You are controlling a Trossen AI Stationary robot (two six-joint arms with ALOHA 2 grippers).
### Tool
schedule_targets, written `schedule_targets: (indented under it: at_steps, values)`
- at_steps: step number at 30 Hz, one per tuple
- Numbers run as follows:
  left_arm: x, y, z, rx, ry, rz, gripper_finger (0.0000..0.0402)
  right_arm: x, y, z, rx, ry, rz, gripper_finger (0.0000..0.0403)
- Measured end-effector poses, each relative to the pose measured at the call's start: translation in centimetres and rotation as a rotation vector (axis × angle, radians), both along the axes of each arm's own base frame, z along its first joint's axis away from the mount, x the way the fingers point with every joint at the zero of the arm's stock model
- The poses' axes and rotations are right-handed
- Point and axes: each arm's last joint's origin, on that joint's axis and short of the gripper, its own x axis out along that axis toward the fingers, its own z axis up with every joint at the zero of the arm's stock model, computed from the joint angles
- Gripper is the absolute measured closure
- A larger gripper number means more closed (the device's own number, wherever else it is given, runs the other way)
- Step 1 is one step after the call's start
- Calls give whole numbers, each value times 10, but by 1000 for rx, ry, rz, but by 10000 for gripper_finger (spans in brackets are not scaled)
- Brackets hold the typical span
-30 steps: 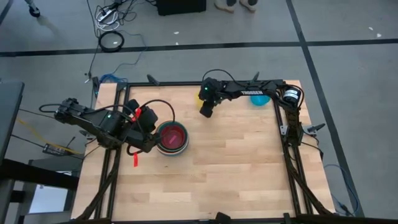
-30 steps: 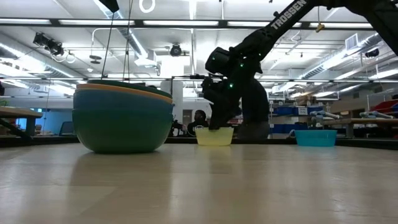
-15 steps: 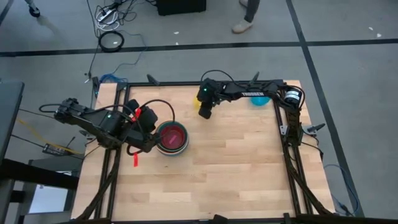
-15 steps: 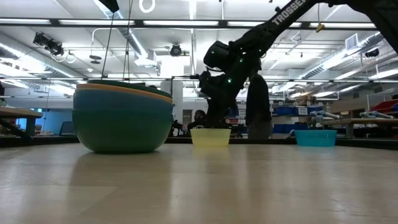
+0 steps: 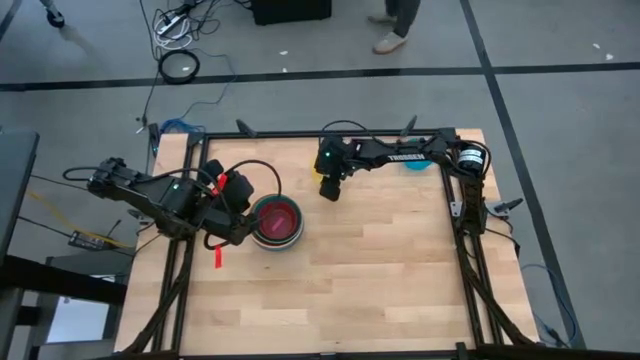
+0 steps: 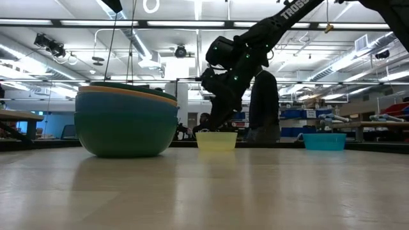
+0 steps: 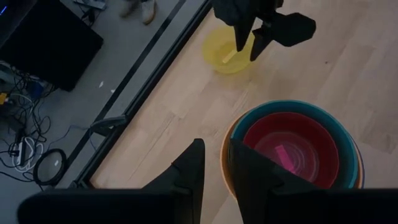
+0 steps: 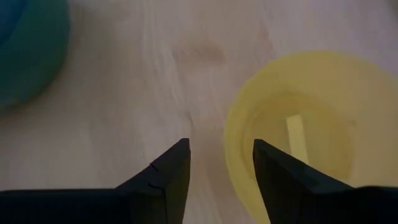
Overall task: Nest bowls inside each other
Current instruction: Stack the yellow bowl on top of the pink bowl
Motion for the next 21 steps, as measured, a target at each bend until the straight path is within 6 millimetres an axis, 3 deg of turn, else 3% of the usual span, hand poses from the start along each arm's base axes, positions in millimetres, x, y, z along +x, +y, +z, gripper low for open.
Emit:
schedule_targets:
  at_steps: [16, 21]
  values:
    - [0, 0, 0, 0, -1, 1, 320, -3, -7, -15, -65, 21, -57, 242]
    - [0, 0, 0, 0, -2, 1, 320, -2, -10, -22, -53, 27, -70, 272]
